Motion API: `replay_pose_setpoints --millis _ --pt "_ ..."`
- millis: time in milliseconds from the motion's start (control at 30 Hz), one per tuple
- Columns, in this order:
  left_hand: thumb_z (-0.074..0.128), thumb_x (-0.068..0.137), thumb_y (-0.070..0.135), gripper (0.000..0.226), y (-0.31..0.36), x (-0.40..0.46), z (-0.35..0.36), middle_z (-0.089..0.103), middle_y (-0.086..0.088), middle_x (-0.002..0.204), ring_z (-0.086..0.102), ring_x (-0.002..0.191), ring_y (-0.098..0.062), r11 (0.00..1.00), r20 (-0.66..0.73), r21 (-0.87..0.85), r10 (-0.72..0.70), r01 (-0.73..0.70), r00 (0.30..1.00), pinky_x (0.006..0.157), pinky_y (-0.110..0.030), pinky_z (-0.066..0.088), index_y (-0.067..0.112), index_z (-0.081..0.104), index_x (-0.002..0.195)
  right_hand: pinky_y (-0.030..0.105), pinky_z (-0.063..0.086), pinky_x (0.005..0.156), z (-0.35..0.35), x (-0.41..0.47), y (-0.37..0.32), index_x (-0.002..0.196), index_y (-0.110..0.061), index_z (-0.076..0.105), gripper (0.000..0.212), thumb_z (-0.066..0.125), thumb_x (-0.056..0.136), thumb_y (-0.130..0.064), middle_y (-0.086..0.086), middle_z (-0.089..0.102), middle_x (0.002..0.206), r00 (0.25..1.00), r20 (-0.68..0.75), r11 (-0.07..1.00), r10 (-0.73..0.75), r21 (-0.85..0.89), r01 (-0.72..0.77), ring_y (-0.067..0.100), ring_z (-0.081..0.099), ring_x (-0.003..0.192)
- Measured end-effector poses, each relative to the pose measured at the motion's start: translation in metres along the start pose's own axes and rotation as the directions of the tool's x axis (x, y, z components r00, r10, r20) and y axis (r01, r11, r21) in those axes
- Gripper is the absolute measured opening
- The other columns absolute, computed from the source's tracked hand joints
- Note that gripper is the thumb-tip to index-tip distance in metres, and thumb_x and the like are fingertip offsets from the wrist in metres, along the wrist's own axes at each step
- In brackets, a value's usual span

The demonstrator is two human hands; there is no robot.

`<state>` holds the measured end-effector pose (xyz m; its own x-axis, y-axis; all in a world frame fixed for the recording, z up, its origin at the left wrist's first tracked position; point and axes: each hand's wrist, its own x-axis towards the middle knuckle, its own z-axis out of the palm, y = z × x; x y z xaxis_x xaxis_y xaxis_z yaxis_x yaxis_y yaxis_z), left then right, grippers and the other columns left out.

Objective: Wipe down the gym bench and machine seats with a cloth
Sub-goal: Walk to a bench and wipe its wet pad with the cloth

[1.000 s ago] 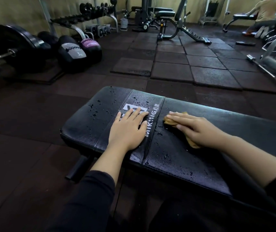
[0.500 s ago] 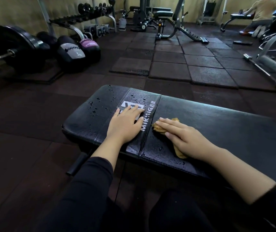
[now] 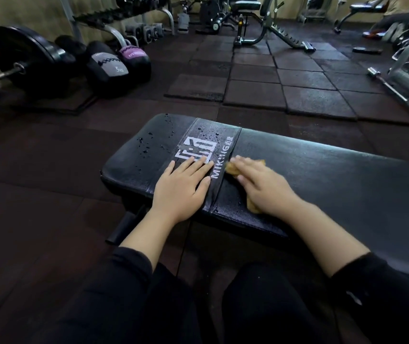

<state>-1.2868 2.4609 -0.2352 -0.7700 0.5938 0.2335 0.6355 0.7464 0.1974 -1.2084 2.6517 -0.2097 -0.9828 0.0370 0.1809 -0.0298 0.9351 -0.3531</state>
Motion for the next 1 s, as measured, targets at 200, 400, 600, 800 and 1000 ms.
replay_pose_setpoints --millis 200,400,600,800,1000 --pt "0.011 0.093 0.048 0.06 -0.002 0.001 0.001 0.029 0.016 0.155 0.021 0.145 -0.007 1.0 -0.02 -0.022 0.01 -0.01 1.0 0.119 -0.037 0.008 0.037 0.034 0.147 0.023 0.022 0.115 -0.011 -0.064 0.012 0.14 -0.023 0.044 0.044 0.035 0.097 -0.032 -0.009 0.038 0.148 0.916 0.074 0.918 -0.395 0.051 0.392 0.005 0.033 0.137" --pt "0.014 0.093 0.045 0.058 -0.001 0.002 0.001 0.03 0.016 0.155 0.022 0.145 -0.007 1.0 -0.034 -0.023 0.001 -0.002 0.999 0.119 -0.037 0.009 0.037 0.036 0.147 0.023 0.019 0.115 -0.012 -0.019 0.029 0.141 -0.033 0.038 0.042 0.042 0.099 -0.028 -0.014 0.033 0.149 0.994 -0.01 0.994 -0.106 0.005 0.106 0.007 0.029 0.139" --pt "0.003 0.087 0.049 0.071 -0.001 0.0 0.002 0.033 0.014 0.154 0.027 0.144 -0.01 1.0 -0.059 -0.021 0.017 -0.019 0.998 0.118 -0.038 0.013 0.034 0.039 0.146 0.018 0.02 0.113 0.01 -0.052 -0.017 0.137 -0.016 0.048 0.043 0.037 0.097 -0.026 -0.001 0.045 0.144 0.939 -0.014 0.939 -0.343 -0.028 0.342 0.013 0.039 0.132" --pt "0.014 0.093 0.042 0.058 0.0 0.0 0.0 0.028 0.016 0.156 0.021 0.145 -0.007 1.0 -0.022 -0.025 -0.004 0.003 1.0 0.119 -0.035 0.008 0.036 0.034 0.148 0.033 0.028 0.114 -0.027 -0.05 0.039 0.14 -0.033 0.04 0.044 0.035 0.097 -0.036 -0.014 0.038 0.147 0.954 0.086 0.957 -0.289 0.049 0.285 0.003 0.032 0.137" --pt "0.007 0.09 0.047 0.065 -0.002 0.001 0.003 0.032 0.014 0.154 0.025 0.144 -0.009 1.0 -0.049 -0.015 0.016 -0.017 0.999 0.118 -0.036 0.012 0.035 0.037 0.147 0.022 0.023 0.109 0.011 -0.018 -0.012 0.141 -0.022 0.042 0.042 0.041 0.099 -0.024 -0.004 0.038 0.148 0.985 -0.04 0.984 -0.17 -0.057 0.168 0.017 0.035 0.137"
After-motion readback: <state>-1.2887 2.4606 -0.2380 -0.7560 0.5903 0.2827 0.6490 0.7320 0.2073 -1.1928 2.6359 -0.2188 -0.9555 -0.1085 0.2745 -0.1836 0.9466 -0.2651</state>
